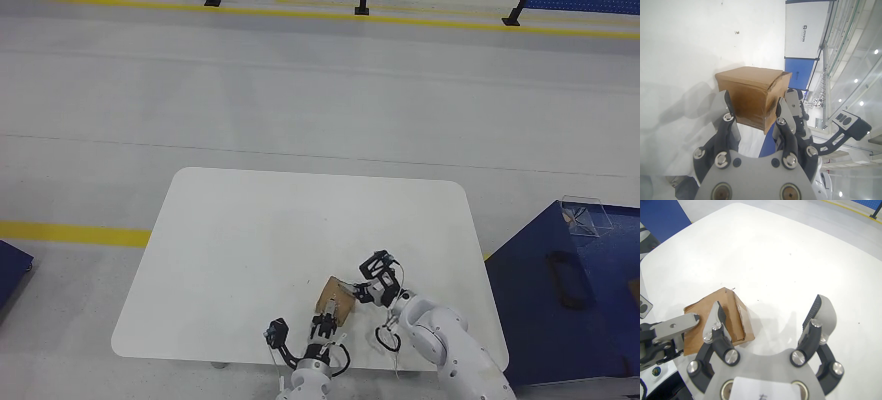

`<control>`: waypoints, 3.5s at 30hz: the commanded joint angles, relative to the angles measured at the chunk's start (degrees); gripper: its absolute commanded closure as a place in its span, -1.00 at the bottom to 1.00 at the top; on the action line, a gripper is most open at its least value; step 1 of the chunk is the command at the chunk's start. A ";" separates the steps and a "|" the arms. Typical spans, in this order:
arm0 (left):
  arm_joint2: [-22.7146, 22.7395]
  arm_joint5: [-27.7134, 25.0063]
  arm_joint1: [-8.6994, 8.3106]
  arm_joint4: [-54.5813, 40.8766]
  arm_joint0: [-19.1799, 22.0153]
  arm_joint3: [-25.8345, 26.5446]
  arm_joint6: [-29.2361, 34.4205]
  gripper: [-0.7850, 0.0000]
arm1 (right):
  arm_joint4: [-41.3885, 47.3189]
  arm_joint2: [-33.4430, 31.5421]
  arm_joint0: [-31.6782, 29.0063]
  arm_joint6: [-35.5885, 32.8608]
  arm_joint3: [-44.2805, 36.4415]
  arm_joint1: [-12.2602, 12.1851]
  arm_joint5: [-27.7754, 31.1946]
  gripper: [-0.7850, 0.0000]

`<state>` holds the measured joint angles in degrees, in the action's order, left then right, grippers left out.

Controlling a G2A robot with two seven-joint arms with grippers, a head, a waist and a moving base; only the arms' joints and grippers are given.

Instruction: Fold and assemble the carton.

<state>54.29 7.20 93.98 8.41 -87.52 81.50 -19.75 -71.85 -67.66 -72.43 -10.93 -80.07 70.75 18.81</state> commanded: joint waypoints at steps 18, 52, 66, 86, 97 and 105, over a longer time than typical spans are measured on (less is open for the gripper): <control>0.67 -12.69 -1.17 8.19 -4.12 3.11 -1.74 -1.00 | 3.04 -2.11 0.78 -1.68 0.15 -0.04 -2.12 -1.00; -5.28 18.29 -2.33 79.36 4.48 -12.27 -5.52 -1.00 | 1.16 3.19 6.03 0.26 8.11 1.22 -1.02 -1.00; -5.62 16.24 -1.44 77.28 6.97 -13.29 1.35 0.13 | 2.59 0.64 5.03 1.14 8.77 0.74 -0.35 -1.00; 4.35 0.66 0.09 21.75 -0.86 3.27 12.59 1.00 | 11.15 -9.05 -1.38 3.77 0.54 -0.93 1.99 -1.00; 9.21 3.75 -0.44 15.54 -1.68 5.77 12.55 -1.00 | 10.61 -8.66 -1.83 3.40 -0.15 -0.92 1.60 -1.00; 0.72 -6.69 -1.34 46.24 -5.99 7.96 -6.95 1.00 | 10.61 -8.66 -1.83 3.40 -0.15 -0.92 1.60 -1.00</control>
<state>56.64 0.32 92.72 45.21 -93.66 90.81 -23.16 -61.24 -76.33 -74.26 -7.53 -80.22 69.83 20.41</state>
